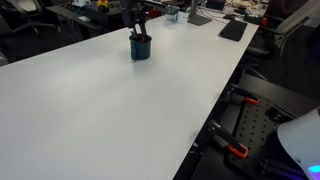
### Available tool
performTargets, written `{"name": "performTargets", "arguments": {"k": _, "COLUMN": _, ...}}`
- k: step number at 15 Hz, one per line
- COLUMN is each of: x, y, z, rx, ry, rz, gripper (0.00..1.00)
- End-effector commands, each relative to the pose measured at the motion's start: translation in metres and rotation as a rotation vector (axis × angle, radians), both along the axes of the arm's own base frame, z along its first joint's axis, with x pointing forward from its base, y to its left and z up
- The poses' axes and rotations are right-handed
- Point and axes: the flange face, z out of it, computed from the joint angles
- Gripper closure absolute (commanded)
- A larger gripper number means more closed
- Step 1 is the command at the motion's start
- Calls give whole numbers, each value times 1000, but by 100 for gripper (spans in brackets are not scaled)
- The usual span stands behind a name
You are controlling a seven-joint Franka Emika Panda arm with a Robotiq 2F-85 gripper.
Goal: Remove the red marker from the green mug.
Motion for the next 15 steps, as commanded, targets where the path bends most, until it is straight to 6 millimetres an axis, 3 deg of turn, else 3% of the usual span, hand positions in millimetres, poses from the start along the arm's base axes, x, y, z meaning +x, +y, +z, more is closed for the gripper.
{"name": "performTargets", "arguments": {"k": 1, "x": 0, "y": 2, "z": -1, "rx": -4, "ry": 10, "rz": 2, "gripper": 0}}
{"name": "performTargets", "arguments": {"k": 4, "x": -1, "y": 0, "z": -5, "rx": 1, "ry": 8, "rz": 0, "gripper": 3}}
{"name": "performTargets", "arguments": {"k": 5, "x": 0, "y": 0, "z": -5, "rx": -3, "ry": 5, "rz": -5, "gripper": 21}}
{"name": "performTargets", "arguments": {"k": 8, "x": 0, "y": -1, "z": -5, "rx": -6, "ry": 3, "rz": -14, "gripper": 40}}
{"name": "performTargets", "arguments": {"k": 12, "x": 0, "y": -3, "z": -5, "rx": -5, "ry": 2, "rz": -17, "gripper": 74}}
{"name": "performTargets", "arguments": {"k": 13, "x": -1, "y": -3, "z": -5, "rx": -5, "ry": 2, "rz": -19, "gripper": 76}}
{"name": "performTargets", "arguments": {"k": 14, "x": -1, "y": -4, "z": -5, "rx": -4, "ry": 2, "rz": -20, "gripper": 69}}
{"name": "performTargets", "arguments": {"k": 15, "x": -1, "y": -4, "z": -4, "rx": -4, "ry": 2, "rz": -21, "gripper": 72}}
